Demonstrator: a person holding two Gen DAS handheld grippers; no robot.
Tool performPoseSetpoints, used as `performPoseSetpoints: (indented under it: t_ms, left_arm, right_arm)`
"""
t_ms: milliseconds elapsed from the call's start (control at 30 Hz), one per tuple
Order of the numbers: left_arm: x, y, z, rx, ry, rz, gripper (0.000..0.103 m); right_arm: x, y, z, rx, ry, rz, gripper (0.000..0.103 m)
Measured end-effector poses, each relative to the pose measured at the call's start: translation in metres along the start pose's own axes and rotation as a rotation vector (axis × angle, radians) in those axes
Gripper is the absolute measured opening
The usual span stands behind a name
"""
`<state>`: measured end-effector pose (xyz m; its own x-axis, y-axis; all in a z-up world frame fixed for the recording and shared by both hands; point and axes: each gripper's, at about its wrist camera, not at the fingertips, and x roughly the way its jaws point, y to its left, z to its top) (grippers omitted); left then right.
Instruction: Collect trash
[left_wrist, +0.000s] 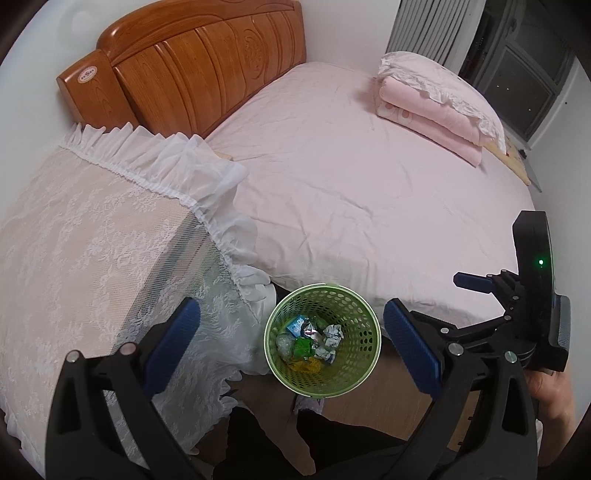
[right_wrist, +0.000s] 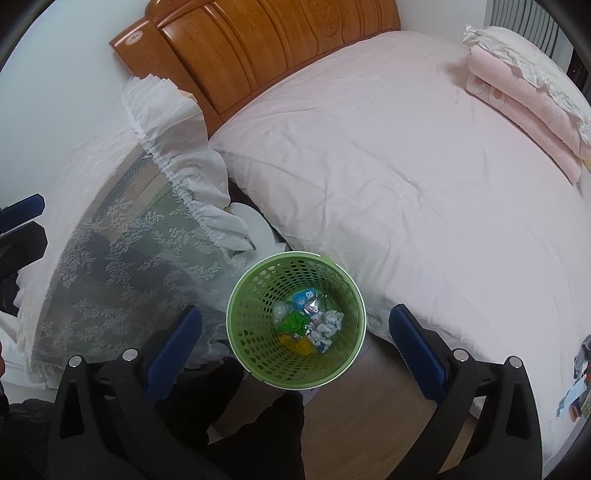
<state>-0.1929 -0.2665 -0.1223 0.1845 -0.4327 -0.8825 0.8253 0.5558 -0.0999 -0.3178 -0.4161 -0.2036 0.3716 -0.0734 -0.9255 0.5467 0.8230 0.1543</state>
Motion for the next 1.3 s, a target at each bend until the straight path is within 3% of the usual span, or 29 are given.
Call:
performPoseSetpoints:
  t_ms: [167,433,600,833,1033,1300]
  left_arm:
    - [-0.031,0.035,0.005,-0.09,-0.082,0.094,0.095]
    - [-0.115,0.114,0.004,-0.259,-0.258,0.31,0.095]
    - [-0.183,0.155,0.005,-0.345,-0.407,0.471,0.095]
    - [-0.266,0.187,0.007,-0.431,-0.559,0.655,0.095]
    - [-0.299,0.202,0.001,-0.5,-0.6,0.705,0.095]
    - [-0.297,0.211,-0.007,-0.528,-0.57,0.703,0.095]
  right_arm:
    - [-0.007,0.039,0.023,-0.122,-0.055,0.014,0.1]
    - [-0.042,0.136,0.077,-0.34,-0.218,0.132,0.101]
    - [-0.099,0.2,0.109,-0.437,-0.395,0.218,0.101]
    - [-0.178,0.256,0.128,-0.493,-0.618,0.327,0.101]
    - [-0.218,0.291,0.131,-0.527,-0.719,0.338,0.101]
    - [-0.219,0.315,0.134,-0.555,-0.701,0.351,0.101]
